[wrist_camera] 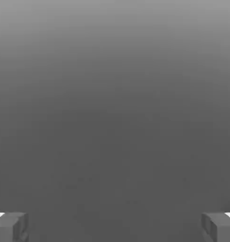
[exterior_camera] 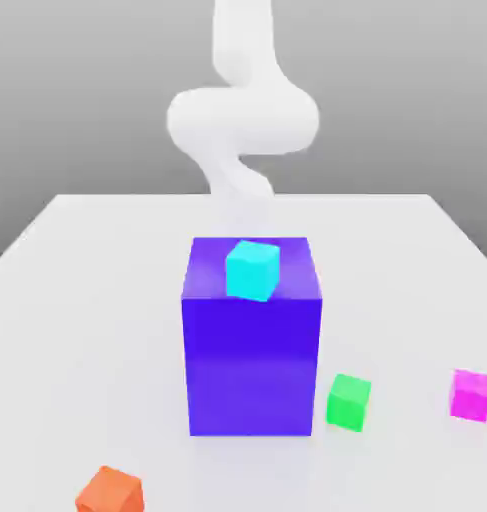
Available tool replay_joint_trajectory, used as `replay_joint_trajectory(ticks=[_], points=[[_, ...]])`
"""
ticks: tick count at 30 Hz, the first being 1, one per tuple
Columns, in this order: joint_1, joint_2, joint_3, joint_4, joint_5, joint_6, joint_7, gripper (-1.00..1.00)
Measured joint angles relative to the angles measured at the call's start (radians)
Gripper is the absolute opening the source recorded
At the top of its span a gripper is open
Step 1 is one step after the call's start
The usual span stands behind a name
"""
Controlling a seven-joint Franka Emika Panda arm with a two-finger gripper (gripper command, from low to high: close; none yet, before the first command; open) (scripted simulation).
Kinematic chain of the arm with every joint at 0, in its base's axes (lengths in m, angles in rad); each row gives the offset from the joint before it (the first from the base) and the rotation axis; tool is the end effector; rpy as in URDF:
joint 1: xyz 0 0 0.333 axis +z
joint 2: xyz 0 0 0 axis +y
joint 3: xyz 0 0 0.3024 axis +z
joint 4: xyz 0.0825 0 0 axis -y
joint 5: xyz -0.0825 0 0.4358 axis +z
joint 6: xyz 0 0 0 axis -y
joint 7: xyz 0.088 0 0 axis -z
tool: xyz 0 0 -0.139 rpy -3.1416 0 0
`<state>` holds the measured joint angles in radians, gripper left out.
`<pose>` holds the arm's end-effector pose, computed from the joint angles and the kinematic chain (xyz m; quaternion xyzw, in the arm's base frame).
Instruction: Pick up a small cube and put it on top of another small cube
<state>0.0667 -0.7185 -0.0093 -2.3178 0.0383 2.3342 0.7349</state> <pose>0.4587 0.0270 0.6409 -0.8775 0.3170 -0.3232 0.1579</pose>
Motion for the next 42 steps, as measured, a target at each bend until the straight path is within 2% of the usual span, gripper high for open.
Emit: replay_joint_trajectory(ticks=[10,18,22,26,30,34,35,42], points=[[0.237,0.331,0.017,-0.070,0.137,0.133,-0.249,0.00],[0.367,0.587,0.101,-0.127,0.169,0.244,-0.391,0.00],[0.444,0.713,0.143,-0.158,0.123,0.306,-0.418,0.00],[0.508,0.836,0.154,-0.189,0.021,0.368,-0.404,0.00],[0.577,0.960,0.129,-0.206,-0.108,0.438,-0.359,0.00],[0.616,1.105,0.089,-0.181,-0.158,0.549,-0.326,0.00],[0.620,1.127,0.083,-0.176,-0.162,0.567,-0.322,-1.00],[0.620,1.125,0.084,-0.177,-0.165,0.564,-0.320,-1.00]])
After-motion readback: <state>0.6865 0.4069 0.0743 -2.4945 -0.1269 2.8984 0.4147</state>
